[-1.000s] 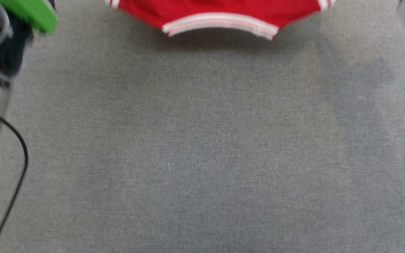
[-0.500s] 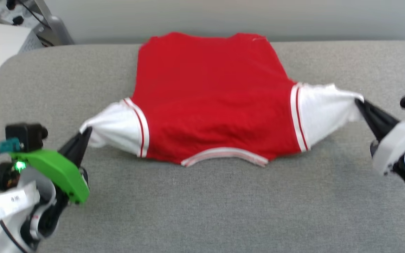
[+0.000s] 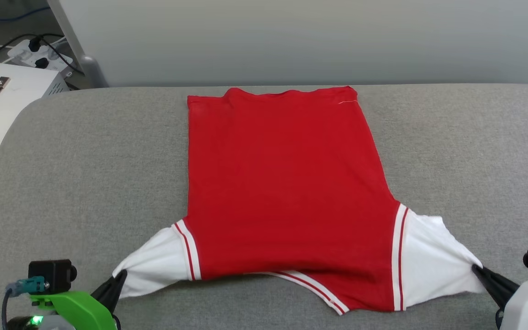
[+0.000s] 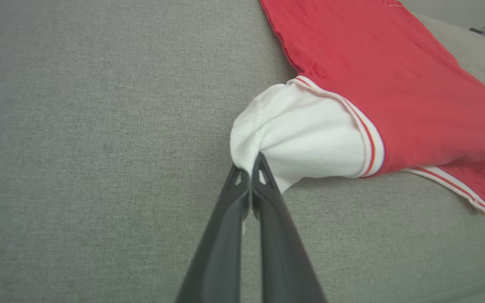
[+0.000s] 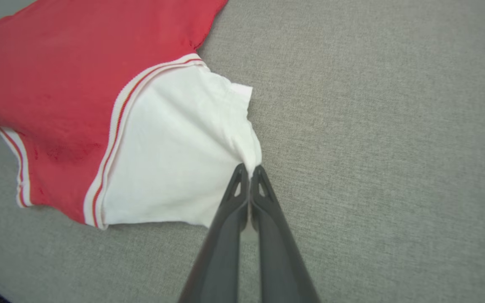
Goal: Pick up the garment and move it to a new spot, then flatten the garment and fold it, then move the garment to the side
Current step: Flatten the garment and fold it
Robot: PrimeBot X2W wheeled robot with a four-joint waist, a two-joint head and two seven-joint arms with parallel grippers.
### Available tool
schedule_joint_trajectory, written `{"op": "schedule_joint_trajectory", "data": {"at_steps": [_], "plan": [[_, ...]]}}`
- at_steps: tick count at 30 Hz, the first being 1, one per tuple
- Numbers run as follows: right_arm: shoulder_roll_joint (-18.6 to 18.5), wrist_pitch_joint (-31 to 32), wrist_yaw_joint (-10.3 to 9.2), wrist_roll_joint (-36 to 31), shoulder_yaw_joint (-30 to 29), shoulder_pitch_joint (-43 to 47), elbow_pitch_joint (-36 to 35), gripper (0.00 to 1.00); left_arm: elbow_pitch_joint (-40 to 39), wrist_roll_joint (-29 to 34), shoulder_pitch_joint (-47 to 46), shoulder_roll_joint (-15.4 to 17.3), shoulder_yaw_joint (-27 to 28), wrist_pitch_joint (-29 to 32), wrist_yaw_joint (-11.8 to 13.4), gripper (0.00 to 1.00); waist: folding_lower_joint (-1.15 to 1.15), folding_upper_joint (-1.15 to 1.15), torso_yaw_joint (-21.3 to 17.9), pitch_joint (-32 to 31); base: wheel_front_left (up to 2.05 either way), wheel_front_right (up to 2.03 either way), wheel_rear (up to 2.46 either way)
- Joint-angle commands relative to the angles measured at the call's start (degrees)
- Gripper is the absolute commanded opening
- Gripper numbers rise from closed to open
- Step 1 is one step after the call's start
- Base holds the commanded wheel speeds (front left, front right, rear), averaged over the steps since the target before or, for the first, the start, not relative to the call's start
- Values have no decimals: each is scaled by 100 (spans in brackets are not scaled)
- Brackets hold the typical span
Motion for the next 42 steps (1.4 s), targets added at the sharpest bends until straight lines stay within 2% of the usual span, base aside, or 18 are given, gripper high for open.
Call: {"op": "schedule_joint_trajectory", "data": {"at_steps": [1,10,11,12,13,19,25,31,36,39,42], "plan": [[15,102,-9,3,-111,217,-29,0,56,-42,131,-18,-19,-59,51,0,1,0,-1,23,0,0,0],[179,1012,-9,-144,-512,977,-250,0,442,6,183,-303,-154,-211,-21,0,1,0,37,194,0,0,0],[197,1064,-9,-170,-559,978,-281,10,459,25,165,-324,-162,-227,-25,0,1,0,39,201,0,0,0],[224,1127,-9,-197,-630,968,-316,47,466,65,136,-346,-172,-258,-28,0,1,0,43,209,0,0,0],[242,1159,-9,-224,-691,949,-359,100,464,89,110,-371,-170,-291,-26,0,1,0,51,214,0,0,0],[193,1161,-9,-533,-1320,506,-832,100,323,359,-148,-486,-213,-414,46,0,1,0,188,370,0,0,0],[112,1294,-9,-969,-2168,-601,-1339,100,30,721,-580,-608,-273,-449,168,0,1,0,495,808,0,0,0],[109,2614,-9,-845,-2237,-2303,-1363,100,-234,1180,-1202,-833,-402,-417,255,0,1,0,908,1516,0,0,0],[-57,4254,-9,-895,-1676,-3846,-787,100,-396,1460,-1697,-1096,-499,-416,241,0,1,0,1229,2119,0,0,0],[68,5095,-9,-921,-1452,-4686,-294,100,-442,1584,-1916,-1235,-537,-462,216,0,1,0,1390,2442,0,0,0],[244,5566,-9,-1083,-1318,-5354,131,100,-456,1672,-2074,-1334,-543,-533,200,0,1,0,1515,2717,0,0,0]]}}
